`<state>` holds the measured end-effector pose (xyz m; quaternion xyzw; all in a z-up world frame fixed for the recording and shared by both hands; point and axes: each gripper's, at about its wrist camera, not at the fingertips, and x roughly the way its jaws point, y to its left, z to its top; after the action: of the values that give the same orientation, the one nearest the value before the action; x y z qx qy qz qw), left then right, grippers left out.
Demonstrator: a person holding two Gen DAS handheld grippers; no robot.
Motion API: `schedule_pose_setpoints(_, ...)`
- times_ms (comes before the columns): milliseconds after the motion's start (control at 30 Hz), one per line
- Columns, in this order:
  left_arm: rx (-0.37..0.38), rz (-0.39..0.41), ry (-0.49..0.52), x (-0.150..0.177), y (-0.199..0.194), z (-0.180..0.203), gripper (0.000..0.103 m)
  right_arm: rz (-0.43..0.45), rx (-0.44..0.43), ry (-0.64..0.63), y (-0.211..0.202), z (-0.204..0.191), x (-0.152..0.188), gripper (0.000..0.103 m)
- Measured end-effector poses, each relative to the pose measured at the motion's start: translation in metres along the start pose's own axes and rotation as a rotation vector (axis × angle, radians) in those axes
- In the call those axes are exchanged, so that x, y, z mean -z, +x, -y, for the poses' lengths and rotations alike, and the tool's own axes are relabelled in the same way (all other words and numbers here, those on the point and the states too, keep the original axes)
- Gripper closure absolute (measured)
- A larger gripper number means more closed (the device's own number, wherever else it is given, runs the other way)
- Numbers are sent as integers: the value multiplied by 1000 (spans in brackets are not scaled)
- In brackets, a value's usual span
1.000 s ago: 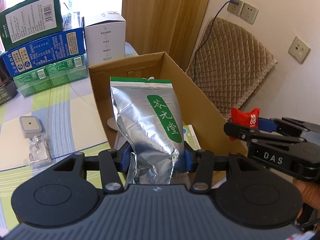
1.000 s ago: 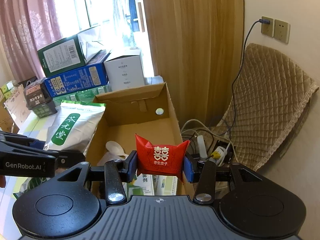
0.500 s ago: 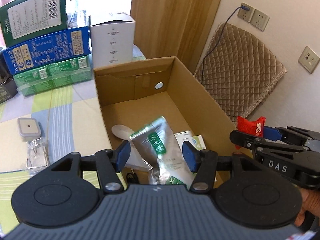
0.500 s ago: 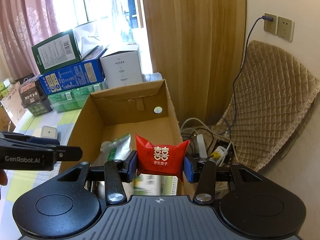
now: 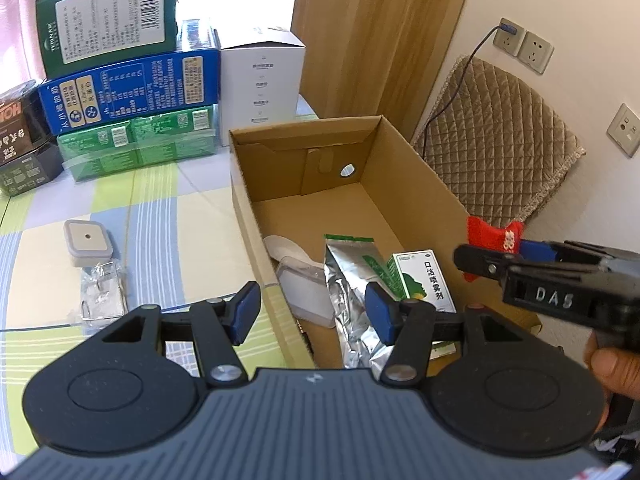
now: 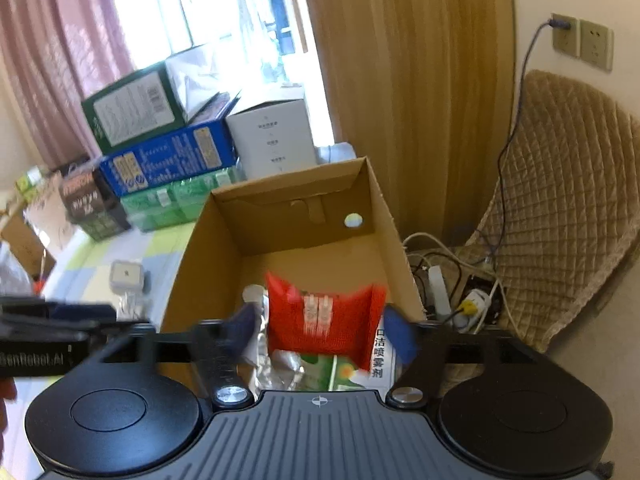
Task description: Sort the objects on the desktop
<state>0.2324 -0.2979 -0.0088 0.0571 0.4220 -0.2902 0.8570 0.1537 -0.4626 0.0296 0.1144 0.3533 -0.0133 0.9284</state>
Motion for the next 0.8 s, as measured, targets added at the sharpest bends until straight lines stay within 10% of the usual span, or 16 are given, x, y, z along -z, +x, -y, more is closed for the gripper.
schedule_pose_setpoints(467, -28, 4, -29, 29, -30, -21, 42, 14, 10, 37, -37, 0, 20, 24)
schedule_pose_setpoints(800, -62, 19, -49, 62, -69, -38, 24, 2, -10, 1, -66, -30, 45, 2)
